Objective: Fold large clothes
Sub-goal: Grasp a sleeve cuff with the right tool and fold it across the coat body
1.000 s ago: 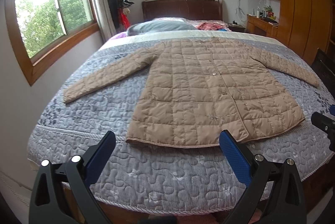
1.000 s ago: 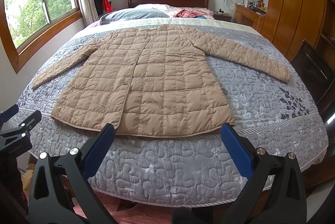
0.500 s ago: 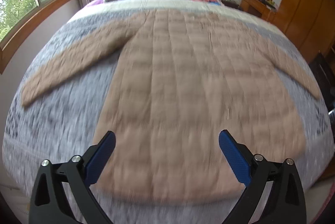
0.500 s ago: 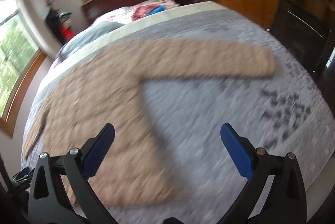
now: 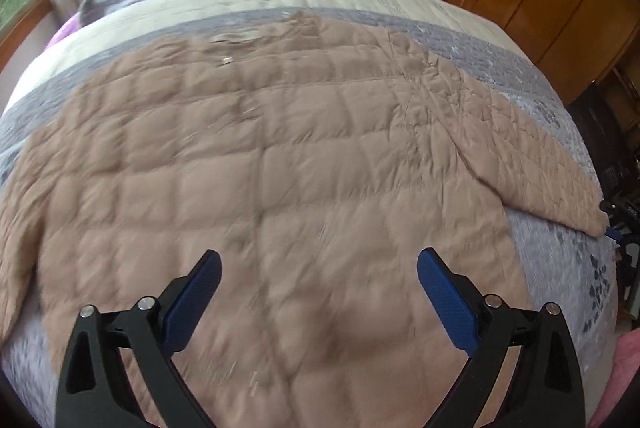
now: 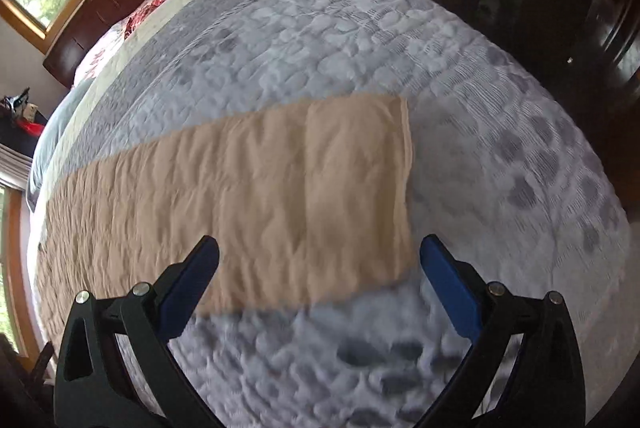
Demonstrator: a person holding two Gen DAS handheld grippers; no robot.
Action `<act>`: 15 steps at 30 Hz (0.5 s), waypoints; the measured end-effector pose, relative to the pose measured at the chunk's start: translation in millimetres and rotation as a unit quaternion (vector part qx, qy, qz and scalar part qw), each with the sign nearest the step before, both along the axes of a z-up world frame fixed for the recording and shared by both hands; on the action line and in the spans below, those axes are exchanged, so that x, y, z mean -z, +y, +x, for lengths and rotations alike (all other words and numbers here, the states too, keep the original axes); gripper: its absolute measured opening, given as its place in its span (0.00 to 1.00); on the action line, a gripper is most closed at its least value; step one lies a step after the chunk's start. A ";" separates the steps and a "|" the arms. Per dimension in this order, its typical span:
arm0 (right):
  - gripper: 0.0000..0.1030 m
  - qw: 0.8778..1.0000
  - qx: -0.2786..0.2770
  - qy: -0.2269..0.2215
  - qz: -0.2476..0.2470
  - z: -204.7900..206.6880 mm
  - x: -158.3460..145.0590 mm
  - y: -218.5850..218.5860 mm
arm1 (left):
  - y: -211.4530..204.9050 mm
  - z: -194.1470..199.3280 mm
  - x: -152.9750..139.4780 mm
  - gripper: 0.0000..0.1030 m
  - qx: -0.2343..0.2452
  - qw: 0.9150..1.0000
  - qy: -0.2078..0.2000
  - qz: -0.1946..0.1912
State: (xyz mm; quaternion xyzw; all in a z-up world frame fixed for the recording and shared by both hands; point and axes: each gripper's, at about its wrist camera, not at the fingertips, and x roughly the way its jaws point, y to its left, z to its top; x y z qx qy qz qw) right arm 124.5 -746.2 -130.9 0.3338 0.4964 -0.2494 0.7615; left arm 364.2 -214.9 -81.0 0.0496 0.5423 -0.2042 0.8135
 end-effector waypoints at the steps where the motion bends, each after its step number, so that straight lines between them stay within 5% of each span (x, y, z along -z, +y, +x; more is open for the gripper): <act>1: 0.96 1.000 0.003 0.000 0.005 1.5 2.8 -5.4 | -7.2 8.5 5.8 0.89 0.000 1.000 0.001 0.002; 9: 0.92 0.999 -0.003 0.033 0.013 17.3 24.5 -23.8 | -15.9 46.7 37.5 0.79 -0.019 1.000 0.022 -0.009; 11: 0.77 0.999 -0.004 0.035 -0.005 15.6 24.4 -22.2 | -13.1 46.3 41.6 0.77 -0.015 1.000 0.022 -0.013; 13: 0.33 1.000 -0.008 0.024 -0.014 13.1 17.7 -19.5 | -12.2 45.1 42.1 0.74 -0.012 1.000 0.015 -0.014; 15: 0.07 1.000 -0.009 -0.013 0.026 10.3 13.3 -18.4 | -10.0 41.2 40.7 0.67 -0.012 1.000 0.008 -0.014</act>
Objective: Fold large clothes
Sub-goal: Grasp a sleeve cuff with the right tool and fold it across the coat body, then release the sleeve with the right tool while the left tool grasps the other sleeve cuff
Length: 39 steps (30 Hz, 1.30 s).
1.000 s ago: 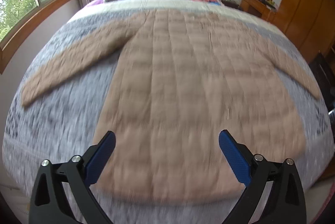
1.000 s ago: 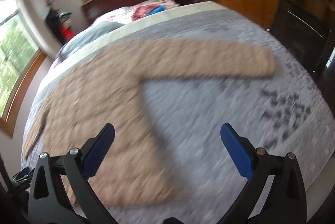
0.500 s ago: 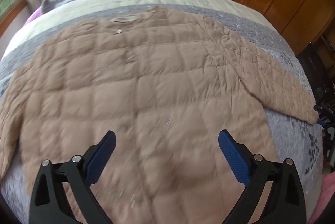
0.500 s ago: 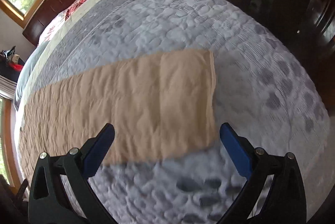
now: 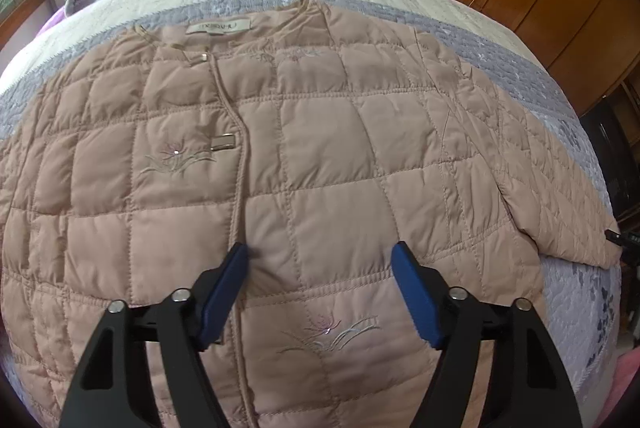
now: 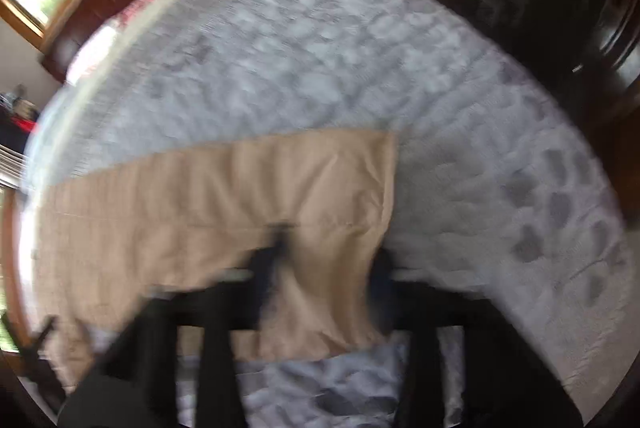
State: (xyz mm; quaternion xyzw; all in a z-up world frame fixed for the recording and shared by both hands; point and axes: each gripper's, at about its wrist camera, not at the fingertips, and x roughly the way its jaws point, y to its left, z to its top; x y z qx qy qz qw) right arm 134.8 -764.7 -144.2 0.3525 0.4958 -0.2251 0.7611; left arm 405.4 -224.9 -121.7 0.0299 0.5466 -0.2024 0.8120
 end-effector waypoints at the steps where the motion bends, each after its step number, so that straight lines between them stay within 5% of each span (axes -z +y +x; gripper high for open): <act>1: 0.07 1.000 0.001 -0.007 0.005 0.2 -3.3 2.0 | 1.9 -1.5 -0.8 0.66 -0.001 1.000 0.000 -0.002; 10: 0.06 0.983 -0.140 -0.112 -0.042 57.7 -88.1 120.2 | 33.0 -17.0 -11.1 0.51 0.013 1.000 0.006 -0.024; 15: 0.06 0.966 -0.225 -0.107 -0.061 119.2 -94.3 210.1 | 49.4 -20.6 -22.8 0.51 0.006 1.000 -0.018 -0.018; 22: 0.06 0.935 -0.338 -0.092 -0.061 195.7 -64.4 325.1 | 70.0 -10.9 -17.6 0.51 -0.015 1.000 -0.018 -0.003; 26: 0.08 0.928 -0.362 -0.075 -0.049 217.4 -41.3 349.1 | 75.8 -8.3 -12.8 0.51 -0.019 1.000 -0.013 -0.007; 28: 0.21 0.925 -0.373 -0.075 -0.021 220.6 -32.6 354.2 | 72.9 -6.3 -11.7 0.52 -0.018 1.000 -0.010 -0.014; 32: 0.29 0.915 -0.379 -0.131 0.048 204.5 -46.5 345.9 | 62.6 -11.3 -21.0 0.54 0.002 0.999 0.001 -0.054; 39: 0.29 0.947 -0.290 -0.131 -0.049 152.6 -76.8 283.3 | -5.1 -16.2 -26.2 0.62 0.070 0.992 0.030 -0.100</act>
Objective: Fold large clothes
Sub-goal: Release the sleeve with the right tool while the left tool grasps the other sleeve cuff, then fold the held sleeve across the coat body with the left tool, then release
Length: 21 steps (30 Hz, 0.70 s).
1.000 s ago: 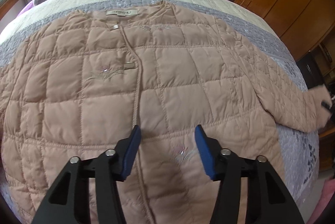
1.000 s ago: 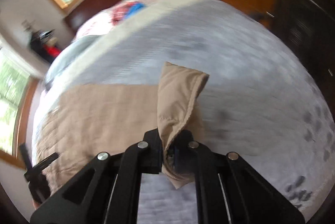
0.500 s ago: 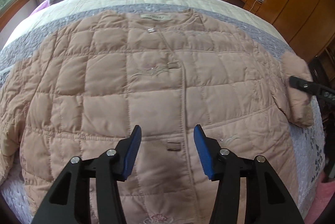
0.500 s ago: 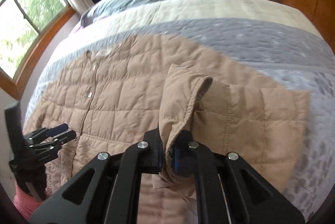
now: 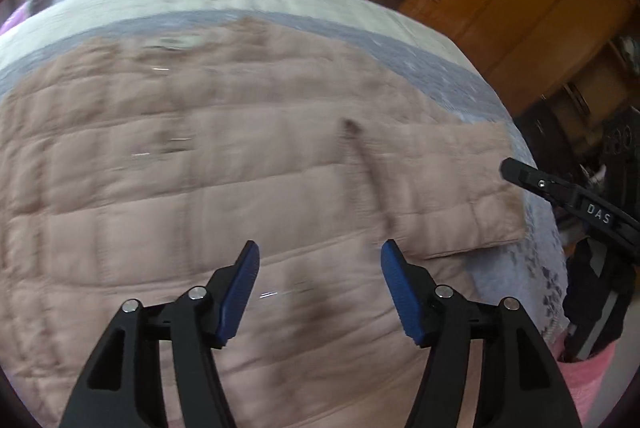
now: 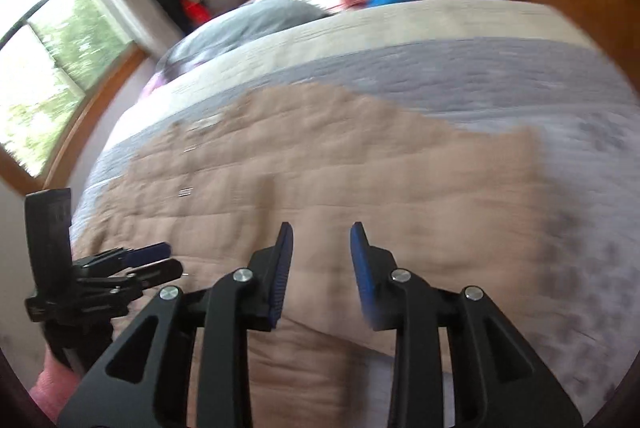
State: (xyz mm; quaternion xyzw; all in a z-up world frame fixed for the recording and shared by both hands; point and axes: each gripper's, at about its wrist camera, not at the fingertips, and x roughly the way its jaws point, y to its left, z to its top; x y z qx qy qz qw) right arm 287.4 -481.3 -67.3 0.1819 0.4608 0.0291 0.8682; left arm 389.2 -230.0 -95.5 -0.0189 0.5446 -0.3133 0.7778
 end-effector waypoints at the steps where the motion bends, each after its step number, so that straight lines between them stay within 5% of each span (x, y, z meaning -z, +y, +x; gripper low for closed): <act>1: 0.29 1.000 0.011 0.000 0.003 -5.5 1.0 -9.2 | -8.7 1.0 3.5 0.62 0.003 1.000 0.008 -0.001; 6: 0.29 0.997 0.081 0.015 -0.003 -39.1 16.7 -59.2 | -49.6 12.2 19.1 0.58 0.009 1.000 0.030 -0.003; 7: 0.29 0.995 0.096 0.026 -0.009 -44.9 23.6 -69.2 | -54.2 15.0 20.1 0.52 0.008 1.000 0.029 -0.001; 9: 0.29 0.994 0.105 0.033 -0.005 -49.3 34.4 -74.2 | -60.2 17.5 20.1 0.16 0.009 0.999 0.036 -0.005; 11: 0.29 0.993 0.112 0.034 0.016 -55.3 43.1 -81.1 | -55.0 15.6 16.0 0.08 0.002 0.999 0.035 -0.026; 21: 0.29 0.995 0.053 0.025 0.085 -44.0 51.4 -51.1 | 54.8 -6.0 -41.9 0.04 -0.068 0.994 -0.077 -0.036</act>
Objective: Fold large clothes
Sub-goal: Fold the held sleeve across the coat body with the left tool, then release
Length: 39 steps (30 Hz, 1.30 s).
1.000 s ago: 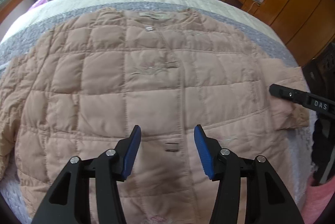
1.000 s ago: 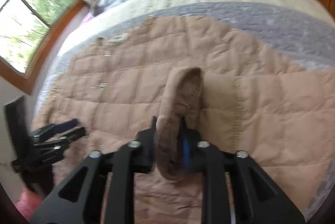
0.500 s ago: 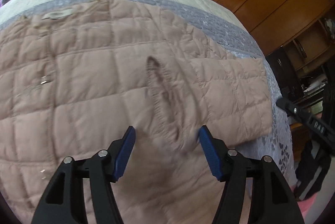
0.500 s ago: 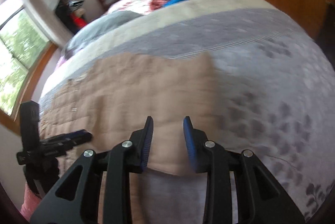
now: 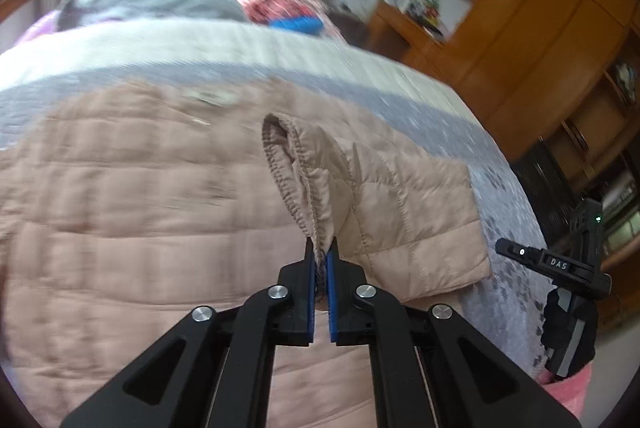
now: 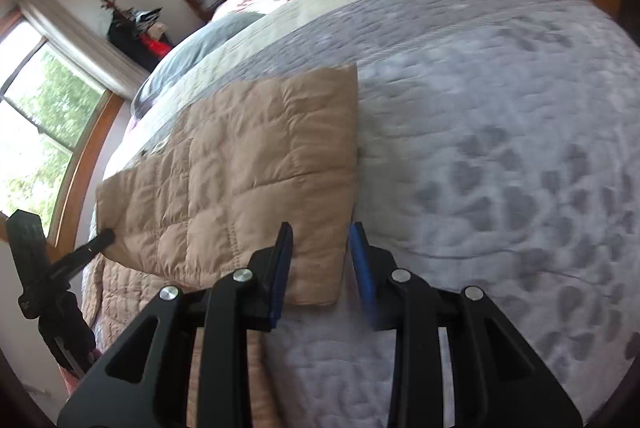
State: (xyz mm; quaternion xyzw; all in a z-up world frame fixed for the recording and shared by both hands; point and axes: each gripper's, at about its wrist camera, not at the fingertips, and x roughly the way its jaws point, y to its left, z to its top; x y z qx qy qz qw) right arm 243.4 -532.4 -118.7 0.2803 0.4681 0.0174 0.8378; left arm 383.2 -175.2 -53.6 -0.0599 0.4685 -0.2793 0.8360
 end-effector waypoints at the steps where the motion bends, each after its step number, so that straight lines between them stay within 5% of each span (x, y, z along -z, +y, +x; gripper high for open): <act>1: 0.29 1.000 -0.009 0.001 0.003 4.7 0.0 6.1 | 11.2 -0.8 -3.1 0.04 -0.007 1.000 -0.004 0.000; 7: 0.29 0.998 -0.068 0.005 -0.004 38.0 -3.4 61.4 | 79.0 3.6 -7.6 0.04 -0.066 0.997 -0.029 0.021; 17: 0.26 0.992 -0.089 0.055 -0.071 74.7 21.1 107.7 | 121.4 35.8 79.3 0.06 -0.099 0.992 0.071 0.039; 23: 0.29 0.992 -0.082 0.065 -0.070 80.0 15.0 108.7 | 120.7 36.4 71.1 0.16 -0.103 0.990 0.078 0.054; 27: 0.30 0.994 -0.091 0.013 -0.059 69.7 -25.8 121.7 | 125.6 23.2 24.5 0.18 -0.143 0.987 0.005 0.067; 30: 0.30 0.991 -0.118 0.027 -0.057 74.3 -28.4 148.3 | 101.8 10.2 6.8 0.18 -0.106 0.992 -0.020 0.064; 39: 0.29 0.988 -0.115 0.083 -0.061 87.7 29.5 171.5 | 64.2 16.6 70.6 0.16 -0.067 0.991 0.029 0.113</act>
